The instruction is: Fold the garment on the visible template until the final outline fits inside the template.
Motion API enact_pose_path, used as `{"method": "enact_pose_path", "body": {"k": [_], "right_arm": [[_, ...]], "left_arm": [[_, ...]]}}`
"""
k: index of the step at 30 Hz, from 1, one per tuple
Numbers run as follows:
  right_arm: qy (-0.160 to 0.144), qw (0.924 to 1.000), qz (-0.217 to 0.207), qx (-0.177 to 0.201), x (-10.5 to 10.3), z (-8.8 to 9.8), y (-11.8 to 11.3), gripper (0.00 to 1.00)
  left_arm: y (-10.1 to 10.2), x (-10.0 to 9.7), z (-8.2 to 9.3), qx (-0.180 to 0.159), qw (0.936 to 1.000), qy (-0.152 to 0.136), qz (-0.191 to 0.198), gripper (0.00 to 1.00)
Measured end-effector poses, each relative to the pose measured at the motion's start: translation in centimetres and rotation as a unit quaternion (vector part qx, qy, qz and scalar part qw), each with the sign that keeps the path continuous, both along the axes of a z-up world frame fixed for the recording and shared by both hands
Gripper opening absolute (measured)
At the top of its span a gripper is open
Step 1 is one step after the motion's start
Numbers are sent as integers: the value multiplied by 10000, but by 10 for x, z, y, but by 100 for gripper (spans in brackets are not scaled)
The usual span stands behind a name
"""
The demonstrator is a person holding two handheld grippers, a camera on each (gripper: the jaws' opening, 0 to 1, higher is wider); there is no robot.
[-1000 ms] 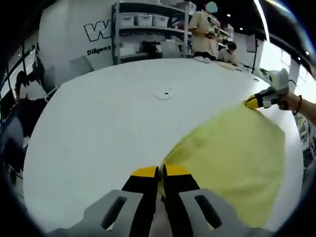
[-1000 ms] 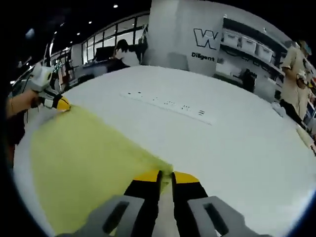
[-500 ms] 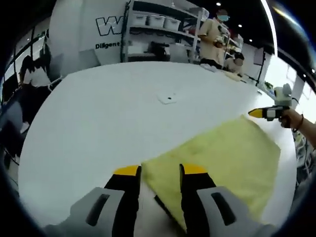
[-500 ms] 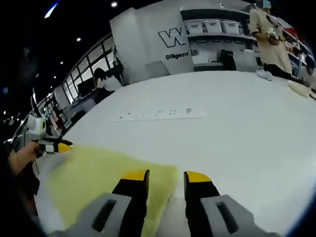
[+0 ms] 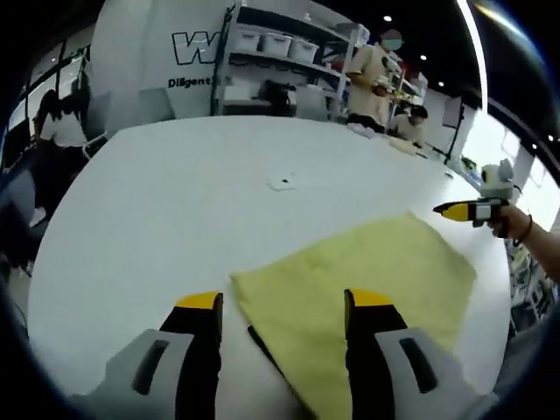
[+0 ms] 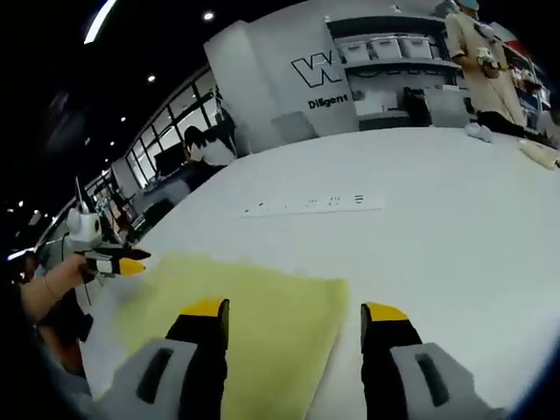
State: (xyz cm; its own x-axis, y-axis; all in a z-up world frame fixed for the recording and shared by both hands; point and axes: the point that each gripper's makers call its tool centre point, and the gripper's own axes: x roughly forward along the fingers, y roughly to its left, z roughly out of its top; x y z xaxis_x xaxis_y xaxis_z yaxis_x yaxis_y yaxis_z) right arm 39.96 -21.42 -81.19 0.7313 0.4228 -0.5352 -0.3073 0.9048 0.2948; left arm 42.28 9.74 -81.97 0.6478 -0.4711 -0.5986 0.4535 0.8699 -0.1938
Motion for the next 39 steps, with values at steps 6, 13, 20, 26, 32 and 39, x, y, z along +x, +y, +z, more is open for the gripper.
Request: {"method": "enact_pose_path", "body": {"k": [6,13,20,26,32,39], "right_arm": [[0,9998,188,-35,-21,1,7,61],[3,9994,358,27,-45,4,12,62],[-48,9987,498,-10,-74,4,16,61],[-48,9980,609,-136,-93,0,11,60],[-76,9974,681,-203,-109,0,4,57],[-180,9958,798,-401,-122,-7,3,44]], "left_arm": [[-1,-16,8,-86,10000,-11,-9,56],[-3,-36,18,-194,9997,-112,-113,58],[-1,-67,15,-236,9996,-57,-162,59],[3,-82,15,-190,9996,-102,-207,59],[9,-101,11,-189,9994,-174,-246,53],[22,-121,6,-249,9995,-185,-109,51]]}}
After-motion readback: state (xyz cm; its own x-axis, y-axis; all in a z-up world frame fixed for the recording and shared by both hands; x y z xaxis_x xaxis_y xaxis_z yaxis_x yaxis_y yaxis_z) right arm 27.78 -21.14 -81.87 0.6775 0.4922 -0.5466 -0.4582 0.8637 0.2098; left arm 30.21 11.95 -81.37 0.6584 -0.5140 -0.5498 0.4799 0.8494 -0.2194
